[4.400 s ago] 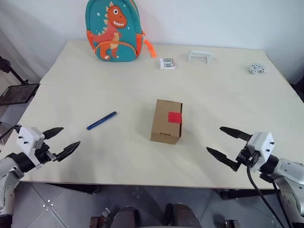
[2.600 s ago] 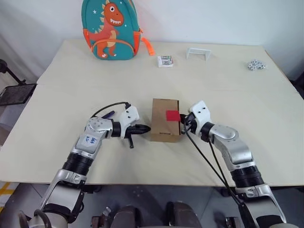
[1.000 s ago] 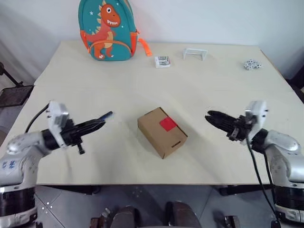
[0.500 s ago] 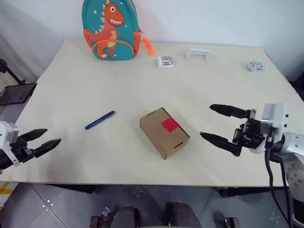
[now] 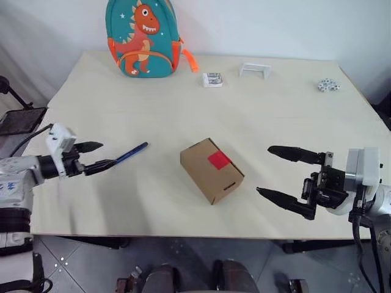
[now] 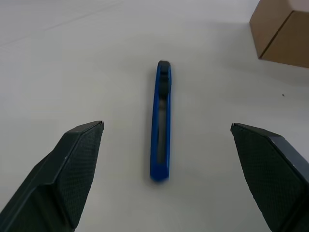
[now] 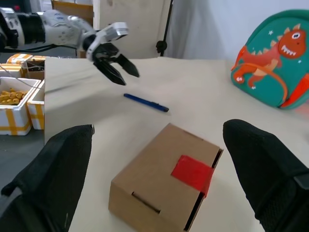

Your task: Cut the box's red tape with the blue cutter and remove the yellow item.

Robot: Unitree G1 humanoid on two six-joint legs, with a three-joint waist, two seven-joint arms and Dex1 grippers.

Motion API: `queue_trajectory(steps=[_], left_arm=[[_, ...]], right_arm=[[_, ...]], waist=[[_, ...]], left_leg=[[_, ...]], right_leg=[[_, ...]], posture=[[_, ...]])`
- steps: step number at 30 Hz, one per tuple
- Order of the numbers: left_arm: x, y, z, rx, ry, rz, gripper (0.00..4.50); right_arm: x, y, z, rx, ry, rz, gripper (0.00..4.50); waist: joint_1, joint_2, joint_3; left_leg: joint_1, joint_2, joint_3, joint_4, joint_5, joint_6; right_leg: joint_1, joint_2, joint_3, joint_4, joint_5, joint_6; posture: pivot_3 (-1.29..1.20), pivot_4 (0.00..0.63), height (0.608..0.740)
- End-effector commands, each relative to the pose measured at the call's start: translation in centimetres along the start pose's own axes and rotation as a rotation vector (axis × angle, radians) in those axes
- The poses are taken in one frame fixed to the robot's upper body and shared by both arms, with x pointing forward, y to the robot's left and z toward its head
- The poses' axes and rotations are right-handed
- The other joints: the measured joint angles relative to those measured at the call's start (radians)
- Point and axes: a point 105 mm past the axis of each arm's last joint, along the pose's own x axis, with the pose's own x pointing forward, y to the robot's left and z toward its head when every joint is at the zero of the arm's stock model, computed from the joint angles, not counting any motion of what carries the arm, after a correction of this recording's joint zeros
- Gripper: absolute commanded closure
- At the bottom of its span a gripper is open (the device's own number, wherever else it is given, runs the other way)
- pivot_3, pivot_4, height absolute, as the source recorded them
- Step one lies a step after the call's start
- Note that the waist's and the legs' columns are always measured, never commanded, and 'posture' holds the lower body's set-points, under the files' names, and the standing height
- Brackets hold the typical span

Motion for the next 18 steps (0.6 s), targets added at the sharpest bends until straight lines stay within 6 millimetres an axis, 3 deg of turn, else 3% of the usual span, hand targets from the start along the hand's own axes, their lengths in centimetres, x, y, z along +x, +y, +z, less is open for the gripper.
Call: queue_trajectory(steps=[1, 9, 12, 18], left_arm=[[1.6, 0.1, -0.2, 0.075, 0.110, 0.017, 0.02], [3.1, 0.9, -2.1, 0.072, 0.220, 0.063, 0.02], [3.5, 1.0, -2.7, 0.048, 0.232, 0.068, 0.61], [3.9, 0.6, -3.4, 0.022, 0.248, 0.031, 2.35]], right_arm=[[0.1, 0.1, 0.2, -0.036, -0.008, -0.001, 0.00], [0.2, -0.1, 0.3, -0.045, -0.015, -0.030, 0.00], [0.2, -0.1, 0.3, -0.047, -0.015, -0.042, 0.00], [0.0, -0.2, 0.3, -0.052, -0.012, -0.067, 0.00]], waist=[[0.002, 0.000, 0.000], [0.004, 0.000, 0.000], [0.005, 0.000, 0.000], [0.005, 0.000, 0.000]], left_leg=[[0.000, 0.000, 0.000, 0.000, 0.000, 0.000], [0.000, 0.000, 0.001, 0.002, 0.000, 0.001], [0.000, 0.000, 0.001, 0.002, 0.000, 0.001], [0.001, 0.000, 0.001, 0.003, 0.000, 0.001]], right_leg=[[0.000, 0.000, 0.000, 0.000, 0.000, 0.000], [0.000, 0.000, 0.000, 0.000, 0.000, 0.000], [0.000, 0.000, 0.000, 0.001, 0.000, 0.000], [0.001, -0.001, 0.000, 0.001, 0.000, 0.000]], posture=[[0.00, 0.150, 0.740], [0.00, 0.150, 0.740], [0.00, 0.150, 0.740], [0.00, 0.150, 0.740]])
